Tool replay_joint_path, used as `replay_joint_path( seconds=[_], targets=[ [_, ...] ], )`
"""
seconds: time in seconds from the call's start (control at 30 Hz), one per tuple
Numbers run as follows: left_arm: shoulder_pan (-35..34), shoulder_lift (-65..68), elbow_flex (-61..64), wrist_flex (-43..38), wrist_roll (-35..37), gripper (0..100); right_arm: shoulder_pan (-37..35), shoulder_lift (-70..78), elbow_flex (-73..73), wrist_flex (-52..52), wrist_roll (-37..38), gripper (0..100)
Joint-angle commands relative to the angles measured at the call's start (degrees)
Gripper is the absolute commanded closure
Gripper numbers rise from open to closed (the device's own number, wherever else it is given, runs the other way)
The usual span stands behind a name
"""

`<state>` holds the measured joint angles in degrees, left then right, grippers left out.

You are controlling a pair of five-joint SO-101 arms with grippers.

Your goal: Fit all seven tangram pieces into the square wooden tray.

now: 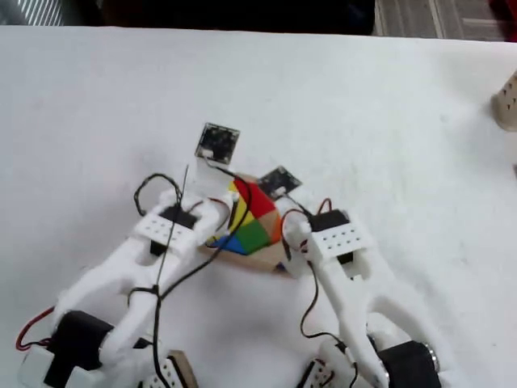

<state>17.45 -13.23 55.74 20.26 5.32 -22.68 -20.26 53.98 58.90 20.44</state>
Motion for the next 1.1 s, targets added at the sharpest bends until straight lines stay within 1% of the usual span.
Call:
replay_joint_path(
  seconds=[0.0, 0.17, 0.3, 0.4, 0.6, 0.77, 0.87, 0.93, 1.0, 1.07],
  targets=[
    [0.13, 0.04, -2.73, -1.32, -0.53, 98, -2.24, -1.1, -2.9, 0.48, -2.2, 97.9],
    [-0.04, 0.04, -2.73, -1.32, -0.53, 98, -5.41, -1.1, -3.43, 0.31, -2.99, 97.9],
    [-2.77, -0.13, -3.16, -1.32, -0.53, 98, -7.08, -1.01, -4.4, 0.04, -5.98, 97.8],
    [-4.97, -0.48, -3.25, -1.67, -0.53, 98, -7.43, -1.01, -5.01, 0.04, -5.98, 97.8],
    [-4.7, -0.22, -3.25, -1.76, -0.53, 98, -7.52, -1.01, -5.36, -3.47, -5.98, 97.8],
    [-4.7, -0.22, -3.25, -1.76, -0.53, 98, -7.43, -1.63, -6.59, -2.68, -5.98, 97.8],
    [-4.7, -0.22, -3.25, -1.76, -0.53, 98, -6.46, -1.63, -10.64, 2.15, -5.98, 97.7],
    [-4.7, -0.48, -3.16, -1.76, -0.53, 98, -4.44, -1.71, -14.51, 6.73, -6.07, 97.8],
    [-4.62, -0.57, -3.08, -1.76, -0.53, 98, -0.48, -1.71, -18.11, 10.95, -6.07, 97.8],
    [-3.56, -0.57, -2.99, -1.76, -0.62, 98, 5.49, -1.71, -20.48, 13.58, -7.03, 97.9]
  ],
)
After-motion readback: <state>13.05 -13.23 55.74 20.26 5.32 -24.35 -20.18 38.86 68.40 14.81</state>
